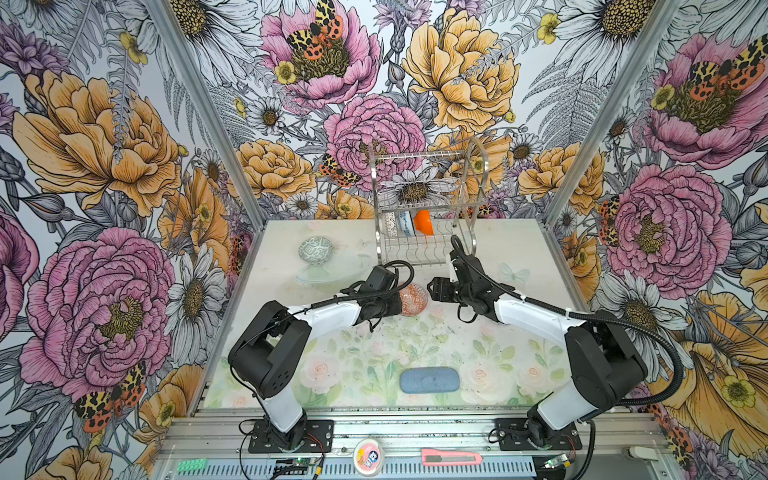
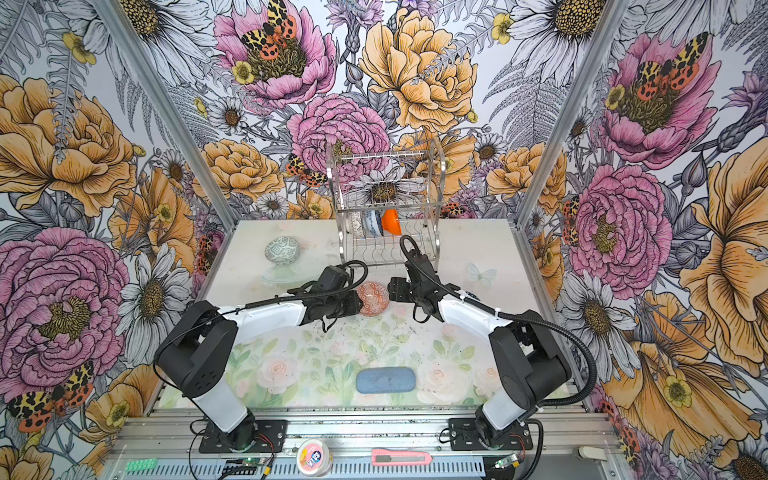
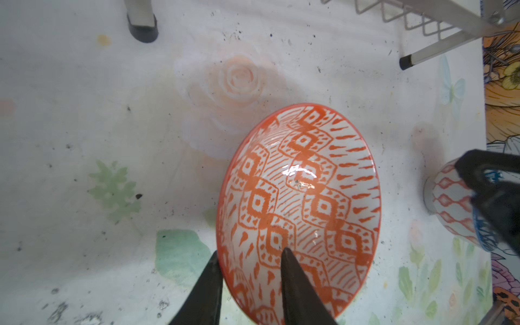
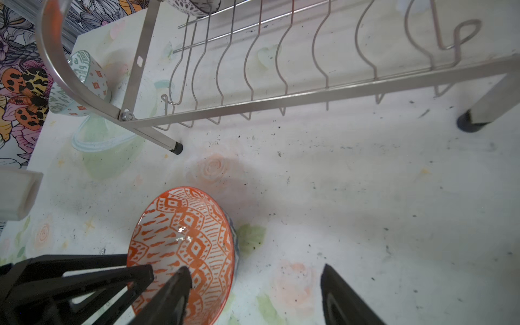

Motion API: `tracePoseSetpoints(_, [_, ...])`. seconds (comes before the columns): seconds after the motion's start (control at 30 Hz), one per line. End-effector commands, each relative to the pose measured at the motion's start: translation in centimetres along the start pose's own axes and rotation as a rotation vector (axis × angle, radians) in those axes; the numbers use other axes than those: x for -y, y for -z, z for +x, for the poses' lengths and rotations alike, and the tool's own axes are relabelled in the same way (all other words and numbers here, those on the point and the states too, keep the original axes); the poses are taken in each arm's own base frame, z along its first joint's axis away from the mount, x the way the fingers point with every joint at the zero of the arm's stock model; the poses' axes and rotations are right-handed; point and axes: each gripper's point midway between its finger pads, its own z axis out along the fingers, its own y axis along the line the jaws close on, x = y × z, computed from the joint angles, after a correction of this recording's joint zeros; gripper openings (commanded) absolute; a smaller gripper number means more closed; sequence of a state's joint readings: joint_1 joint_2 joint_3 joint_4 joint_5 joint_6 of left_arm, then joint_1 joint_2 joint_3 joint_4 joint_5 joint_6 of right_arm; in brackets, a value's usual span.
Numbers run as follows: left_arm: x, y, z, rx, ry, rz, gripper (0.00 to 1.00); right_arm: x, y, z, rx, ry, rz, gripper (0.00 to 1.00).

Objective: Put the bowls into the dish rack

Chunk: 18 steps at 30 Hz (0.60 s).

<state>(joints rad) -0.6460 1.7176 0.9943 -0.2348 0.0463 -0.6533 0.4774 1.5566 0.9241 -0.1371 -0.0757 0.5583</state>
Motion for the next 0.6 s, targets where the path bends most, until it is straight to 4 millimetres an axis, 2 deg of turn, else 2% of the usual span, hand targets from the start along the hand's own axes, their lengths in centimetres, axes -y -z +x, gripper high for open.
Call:
tracePoseSetpoints(0.0, [-0.1, -0.7, 0.0, 0.000, -0.041, -0.050, 0.34, 0.4, 1.6, -1.0, 0.048, -0.001, -0.013, 0.85])
tracePoseSetpoints(0.03, [-0.1, -0.8, 0.1, -0.002, -0.043, -0.056, 0.34, 0.6, 1.8, -0.9, 0.051, -0.002, -0.011, 0.87])
tracePoseSetpoints(0.07, [-0.3, -1.0, 0.2, -0.004, -0.048, -0.070, 0.34, 0.9, 2.0, -0.9, 0.055, -0.004, -0.009, 0.96])
tracePoseSetpoints(0.1, [-0.4, -1.2, 0.3, -0.007, -0.057, -0.083, 0.33, 1.2, 2.3, -1.0, 0.061, -0.007, -0.006, 0.99])
tracePoseSetpoints(0.23, [-0.7, -1.4, 0.3, -0.006, -0.076, -0.118, 0.23, 1.9, 2.7, -1.0, 0.068, -0.013, 0.003, 0.99])
tracePoseSetpoints(0.4, [-1.0, -1.3, 0.1, 0.000, -0.090, -0.154, 0.15, 2.5, 3.1, -0.9, 0.074, -0.015, 0.010, 1.00])
tracePoseSetpoints(0.57, [-0.6, -0.8, -0.7, 0.020, -0.089, -0.151, 0.09, 3.1, 3.4, -0.8, 0.076, -0.025, 0.012, 0.99])
